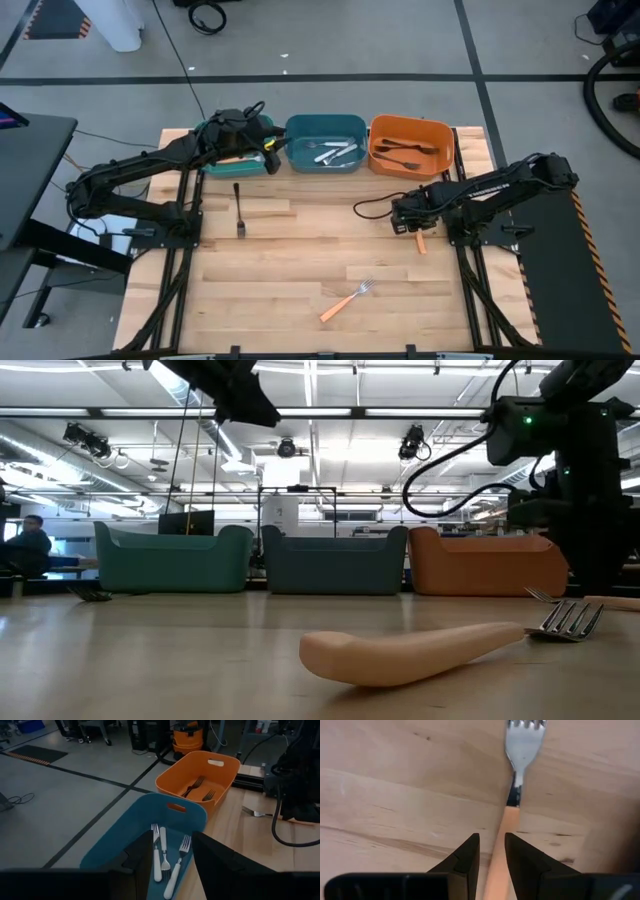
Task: Sort silverware by color (type)
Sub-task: Put the orange fork into the green bin
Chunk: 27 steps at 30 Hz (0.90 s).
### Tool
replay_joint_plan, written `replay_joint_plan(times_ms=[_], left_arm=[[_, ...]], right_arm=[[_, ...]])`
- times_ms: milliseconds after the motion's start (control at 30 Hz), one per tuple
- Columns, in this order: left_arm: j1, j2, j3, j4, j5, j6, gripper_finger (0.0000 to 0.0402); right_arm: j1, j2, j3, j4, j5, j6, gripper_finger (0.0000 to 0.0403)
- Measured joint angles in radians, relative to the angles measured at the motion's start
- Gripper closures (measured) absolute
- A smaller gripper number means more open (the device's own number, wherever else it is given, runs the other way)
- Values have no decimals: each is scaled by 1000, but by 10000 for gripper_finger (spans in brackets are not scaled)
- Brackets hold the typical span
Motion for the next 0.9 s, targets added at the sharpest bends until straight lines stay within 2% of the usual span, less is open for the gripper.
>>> replay_joint_plan(times_ms=[300, 533, 900], left_arm=[[0, 0, 0, 33, 0, 0, 256], [6, 0, 0, 33, 0, 0, 256], [13, 0, 0, 34, 0, -2, 256]], right_arm=[[0, 12, 0, -83, 23, -1, 302], [0, 23, -35, 52, 10, -16, 302], [-23, -31, -39, 7, -2, 53, 302]])
